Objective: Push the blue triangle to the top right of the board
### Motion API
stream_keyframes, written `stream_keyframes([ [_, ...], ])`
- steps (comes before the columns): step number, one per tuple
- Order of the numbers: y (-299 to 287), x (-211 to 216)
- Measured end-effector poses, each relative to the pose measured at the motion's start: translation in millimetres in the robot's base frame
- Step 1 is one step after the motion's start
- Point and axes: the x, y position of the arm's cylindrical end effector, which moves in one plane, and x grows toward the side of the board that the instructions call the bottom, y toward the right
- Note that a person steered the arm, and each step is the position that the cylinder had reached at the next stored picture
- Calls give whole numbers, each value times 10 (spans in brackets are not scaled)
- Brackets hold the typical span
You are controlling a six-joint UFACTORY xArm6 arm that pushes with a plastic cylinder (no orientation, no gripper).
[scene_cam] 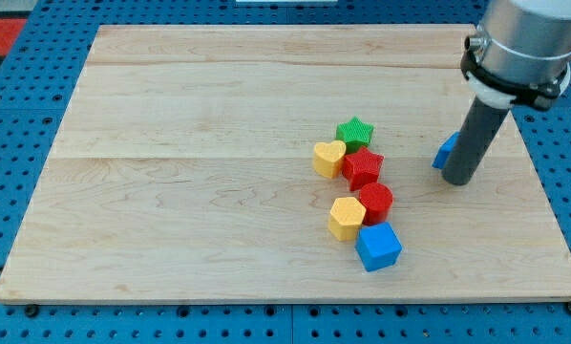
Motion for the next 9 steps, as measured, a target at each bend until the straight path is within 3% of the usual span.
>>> stream_keyframes([
  [5,115,-2132],
  [6,485,-1795],
  [7,485,-1048],
  [9,-592,-479],
])
